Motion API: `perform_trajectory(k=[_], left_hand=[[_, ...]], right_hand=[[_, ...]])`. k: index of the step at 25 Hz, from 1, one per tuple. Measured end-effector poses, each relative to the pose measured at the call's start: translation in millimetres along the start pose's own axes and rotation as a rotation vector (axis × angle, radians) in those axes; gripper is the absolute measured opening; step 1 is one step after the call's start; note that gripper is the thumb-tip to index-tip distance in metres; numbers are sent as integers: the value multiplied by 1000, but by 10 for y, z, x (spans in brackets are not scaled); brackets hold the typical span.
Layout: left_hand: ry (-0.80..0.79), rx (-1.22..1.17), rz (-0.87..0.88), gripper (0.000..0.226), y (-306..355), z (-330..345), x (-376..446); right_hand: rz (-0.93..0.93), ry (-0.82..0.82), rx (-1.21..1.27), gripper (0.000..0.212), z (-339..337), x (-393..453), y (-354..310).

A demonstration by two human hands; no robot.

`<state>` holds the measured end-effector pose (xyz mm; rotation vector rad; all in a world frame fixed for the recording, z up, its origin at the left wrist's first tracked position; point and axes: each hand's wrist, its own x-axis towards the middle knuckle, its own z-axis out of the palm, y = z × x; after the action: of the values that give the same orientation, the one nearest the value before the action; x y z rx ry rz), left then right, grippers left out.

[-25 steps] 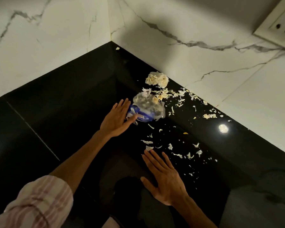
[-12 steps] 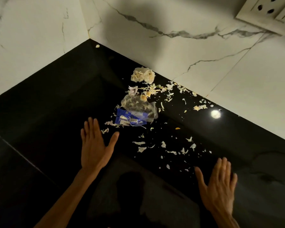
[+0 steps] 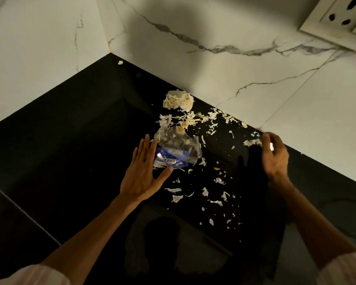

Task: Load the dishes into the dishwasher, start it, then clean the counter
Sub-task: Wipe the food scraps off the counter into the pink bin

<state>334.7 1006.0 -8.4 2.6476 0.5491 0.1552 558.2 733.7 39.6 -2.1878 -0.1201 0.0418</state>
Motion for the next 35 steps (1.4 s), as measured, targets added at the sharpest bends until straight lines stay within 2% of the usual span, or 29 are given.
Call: perform_trajectory(k=[2,4,6,7,8,10,12,14,16,17,19,20,21,23,25,27,29,32,34,35], left_hand=[[-15,24,37,93,6,-2,9],[-20,54,44,92,-1,-3,15],[-28,70,50,91,-1,-9,10],[-29,73,54,90,-1,-12,8],[-22,74,53,90,-3,-14,10],[-16,66,46,89,4,-28,13],[-17,54,38,88,14,-34,15],[-7,35,36,88,14,-35,17],[-4,13,34,88,3,-37,14],[0,5,33,88,-1,-35,12],[17,-3,28,88,-5,-35,13],[20,-7,32,88,-1,-38,16],[19,-10,35,88,6,-41,16],[19,-20,30,87,6,-42,12],[13,-36,13,87,4,-44,8],[12,-47,1,87,-4,-46,9],[18,-67,-2,86,-4,-40,8],[18,-105,-16,87,-8,-54,1],[20,-162,-34,89,3,-70,-12],[16,-215,-43,89,6,-81,-13]], right_hand=[[-37,-26,-154,48,104,305,24],[-118,-168,-248,50,352,383,20],[-140,-416,-122,40,537,308,-128],[-138,-490,-21,38,588,280,-236],[-155,-483,61,37,626,300,-339],[-150,-328,146,38,716,459,-413],[-179,-282,59,42,836,650,-422],[-260,-419,-23,48,1037,693,-411],[-244,-613,69,44,1209,668,-535],[-218,-652,156,40,1261,676,-643],[-190,-543,346,30,1376,796,-896],[-231,-471,354,25,1428,884,-1035],[-328,-418,266,22,1505,986,-1164],[-511,-513,70,30,1738,1128,-1351],[-484,-694,-47,37,1988,1133,-1368],[-531,-752,-132,38,2121,1032,-1251],[-572,-817,-175,39,2068,884,-1048],[-457,-988,-110,45,1650,588,-822],[-369,-945,53,53,1239,357,-757],[-338,-847,125,53,1037,249,-728]])
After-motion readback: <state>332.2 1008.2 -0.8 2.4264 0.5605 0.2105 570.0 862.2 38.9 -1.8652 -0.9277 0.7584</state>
